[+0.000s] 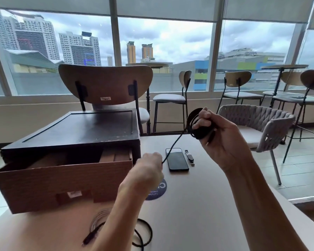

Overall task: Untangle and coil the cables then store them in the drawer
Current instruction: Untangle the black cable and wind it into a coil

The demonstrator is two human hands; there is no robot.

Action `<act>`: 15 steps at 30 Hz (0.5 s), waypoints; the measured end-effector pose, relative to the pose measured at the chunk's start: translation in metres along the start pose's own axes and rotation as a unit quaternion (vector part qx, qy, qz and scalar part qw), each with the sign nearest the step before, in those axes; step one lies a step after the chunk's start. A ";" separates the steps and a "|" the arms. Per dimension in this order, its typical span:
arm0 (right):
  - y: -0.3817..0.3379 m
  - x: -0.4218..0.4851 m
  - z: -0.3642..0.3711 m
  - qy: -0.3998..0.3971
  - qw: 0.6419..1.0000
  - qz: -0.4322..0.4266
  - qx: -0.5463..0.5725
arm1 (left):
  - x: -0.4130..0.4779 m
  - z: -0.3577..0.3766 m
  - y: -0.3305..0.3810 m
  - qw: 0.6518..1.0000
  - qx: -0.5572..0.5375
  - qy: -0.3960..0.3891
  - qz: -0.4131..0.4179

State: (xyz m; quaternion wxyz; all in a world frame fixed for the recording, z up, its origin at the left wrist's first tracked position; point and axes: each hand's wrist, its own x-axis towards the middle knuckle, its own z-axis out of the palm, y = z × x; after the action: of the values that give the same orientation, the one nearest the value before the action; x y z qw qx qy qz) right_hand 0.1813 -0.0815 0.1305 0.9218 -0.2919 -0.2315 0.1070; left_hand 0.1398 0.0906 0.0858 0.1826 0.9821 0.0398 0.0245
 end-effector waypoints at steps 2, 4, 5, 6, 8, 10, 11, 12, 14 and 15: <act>0.002 0.000 0.001 0.037 0.995 -0.048 -0.080 | -0.004 0.005 0.003 0.997 -0.005 -0.060 0.053; 0.004 0.000 0.000 0.058 0.975 -0.080 -0.201 | -0.010 0.004 0.007 0.992 -0.010 -0.079 0.097; 0.005 0.000 -0.002 0.063 0.956 -0.095 -0.272 | -0.013 0.000 0.010 0.991 -0.030 -0.076 0.109; 0.006 0.001 -0.004 0.067 0.929 -0.113 -0.346 | -0.016 -0.006 0.012 0.989 -0.056 -0.067 0.118; 0.010 0.003 -0.006 0.075 0.873 -0.154 -0.456 | -0.023 -0.021 0.013 0.986 -0.090 -0.033 0.139; 0.010 0.003 -0.008 0.089 0.869 -0.160 -0.460 | -0.032 -0.037 0.011 0.981 -0.096 -0.026 0.164; 0.009 0.002 -0.009 0.101 0.893 -0.141 -0.415 | -0.036 -0.043 0.010 0.979 -0.103 -0.037 0.170; 0.007 0.002 -0.009 0.111 0.922 -0.112 -0.355 | -0.040 -0.048 0.010 0.979 -0.110 -0.044 0.167; 0.003 0.001 -0.010 0.109 0.965 -0.048 -0.233 | -0.038 -0.048 0.009 0.982 -0.125 -0.004 0.143; 0.003 0.001 -0.012 0.099 0.975 -0.015 -0.197 | -0.034 -0.044 0.009 0.980 -0.136 0.055 0.133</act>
State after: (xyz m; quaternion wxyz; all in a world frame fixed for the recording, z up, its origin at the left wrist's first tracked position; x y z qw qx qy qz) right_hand 0.1875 -0.0847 0.1208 0.8659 -0.4736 -0.1599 0.0160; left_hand 0.1036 0.0954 0.1289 0.3072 0.9418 -0.0848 0.1073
